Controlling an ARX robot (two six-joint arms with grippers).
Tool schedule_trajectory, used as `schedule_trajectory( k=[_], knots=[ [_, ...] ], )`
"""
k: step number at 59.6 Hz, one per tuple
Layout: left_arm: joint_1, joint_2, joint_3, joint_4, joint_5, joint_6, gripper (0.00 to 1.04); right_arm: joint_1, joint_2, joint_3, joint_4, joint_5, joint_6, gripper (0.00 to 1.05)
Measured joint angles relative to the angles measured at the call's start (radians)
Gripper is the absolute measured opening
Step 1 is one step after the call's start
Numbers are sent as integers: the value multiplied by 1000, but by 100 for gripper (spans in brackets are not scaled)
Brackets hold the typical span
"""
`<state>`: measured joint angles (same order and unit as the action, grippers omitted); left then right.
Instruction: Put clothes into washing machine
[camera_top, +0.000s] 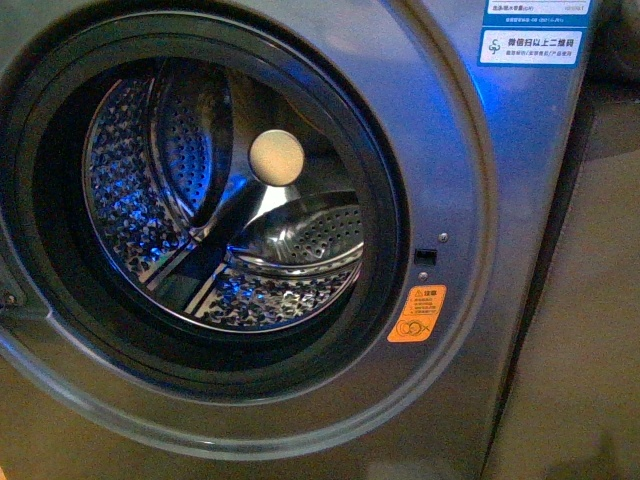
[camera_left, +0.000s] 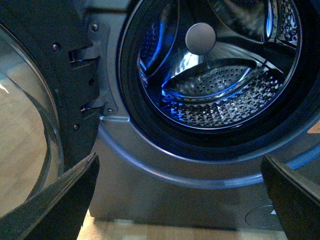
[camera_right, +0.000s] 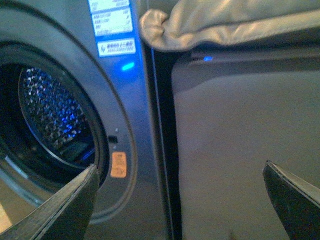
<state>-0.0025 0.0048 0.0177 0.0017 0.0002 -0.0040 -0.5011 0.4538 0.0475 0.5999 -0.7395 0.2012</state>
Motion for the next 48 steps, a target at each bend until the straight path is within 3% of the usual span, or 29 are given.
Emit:
schedule_trajectory(
  k=[7,15,24,31,41,48],
  knots=[
    [0,0,0,0,0,0,98,-158,272,104,275,-76,63,97],
    [0,0,0,0,0,0,98,-293,568,272,404,-80,91,97],
    [0,0,0,0,0,0,98,-415,935,573,143,-10,-24,97],
    [0,0,0,0,0,0,98,-468,1170,807,-172,17,-183,97],
    [0,0,0,0,0,0,98,-504,1442,1042,-486,58,-368,97],
    [0,0,0,0,0,0,98,-511,1693,1187,-547,178,-502,97]
  ],
)
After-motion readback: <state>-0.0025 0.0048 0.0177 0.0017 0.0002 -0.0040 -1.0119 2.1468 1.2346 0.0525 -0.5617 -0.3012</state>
